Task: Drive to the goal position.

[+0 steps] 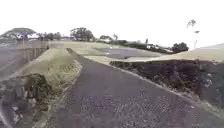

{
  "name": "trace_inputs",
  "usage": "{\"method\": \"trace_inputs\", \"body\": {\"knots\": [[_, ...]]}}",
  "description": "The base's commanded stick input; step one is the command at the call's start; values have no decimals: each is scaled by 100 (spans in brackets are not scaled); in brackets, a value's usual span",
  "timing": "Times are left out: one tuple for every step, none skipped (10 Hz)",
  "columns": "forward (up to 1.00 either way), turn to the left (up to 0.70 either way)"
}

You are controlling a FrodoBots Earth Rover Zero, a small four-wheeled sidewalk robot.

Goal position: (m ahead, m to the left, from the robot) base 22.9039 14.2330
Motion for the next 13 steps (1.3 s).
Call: {"method": "trace_inputs", "body": {"knots": [[100, 0], [100, 0], [100, 0], [100, 0], [100, 8], [100, 24], [100, 26], [100, 23], [100, 0], [100, 0], [100, 0], [100, 0], [100, 0]]}}
